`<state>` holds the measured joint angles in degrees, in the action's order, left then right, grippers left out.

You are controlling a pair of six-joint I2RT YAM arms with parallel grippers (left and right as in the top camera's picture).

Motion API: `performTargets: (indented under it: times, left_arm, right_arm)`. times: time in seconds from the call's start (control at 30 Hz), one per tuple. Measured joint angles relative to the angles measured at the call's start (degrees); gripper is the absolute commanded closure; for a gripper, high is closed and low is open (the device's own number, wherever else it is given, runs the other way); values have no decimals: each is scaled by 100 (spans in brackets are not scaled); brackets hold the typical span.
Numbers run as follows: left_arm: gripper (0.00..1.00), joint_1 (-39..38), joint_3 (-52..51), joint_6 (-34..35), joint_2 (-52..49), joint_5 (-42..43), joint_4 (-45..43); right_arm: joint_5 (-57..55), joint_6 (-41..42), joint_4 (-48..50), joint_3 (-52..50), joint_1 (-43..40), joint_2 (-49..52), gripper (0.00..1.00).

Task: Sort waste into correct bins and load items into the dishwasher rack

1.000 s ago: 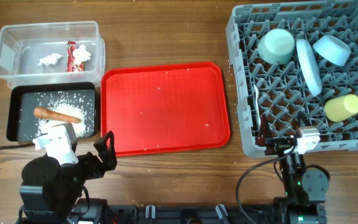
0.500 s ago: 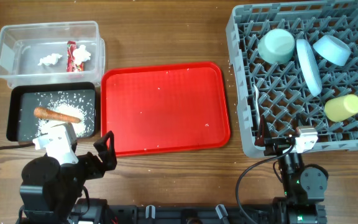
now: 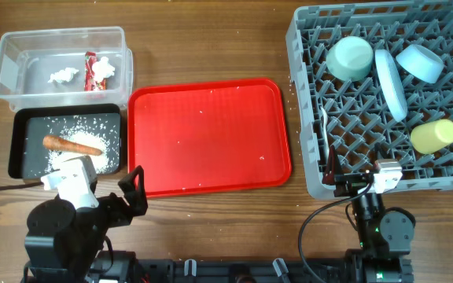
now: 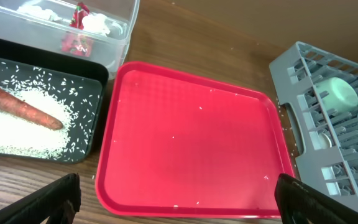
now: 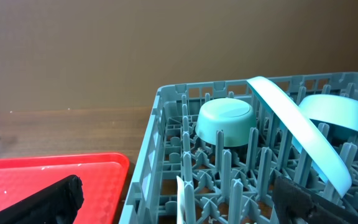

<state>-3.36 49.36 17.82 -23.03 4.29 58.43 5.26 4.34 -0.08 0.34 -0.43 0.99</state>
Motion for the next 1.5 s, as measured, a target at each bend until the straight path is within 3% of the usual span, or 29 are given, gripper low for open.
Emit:
performTargets:
  times: [0.13,0.27,0.43,0.6,0.83,1.5]
  left_arm:
    - [0,129,-551,-2,382,-15,-208]
    - [0,129,-1696,-2,1215,-57,-1003]
    - [0,157,-3692,-7,2173,-96,-3602]
    - [0,203,-4721,-258,2225,-98,-5792]
    - [0,203,-4868,-645,2225,13,-5455]
    - [0,203,-4868,-664,2225,11,-5455]
  right_arm:
    - [-9,0,7,0,0,0,0]
    - [-26,0,11,0,0,0,0]
    - [-42,13,9,0,0,0,0]
    - [-42,15,9,2,0,0,0]
    - [-42,15,9,2,0,0,0]
    - [-42,15,9,2,0,0,0]
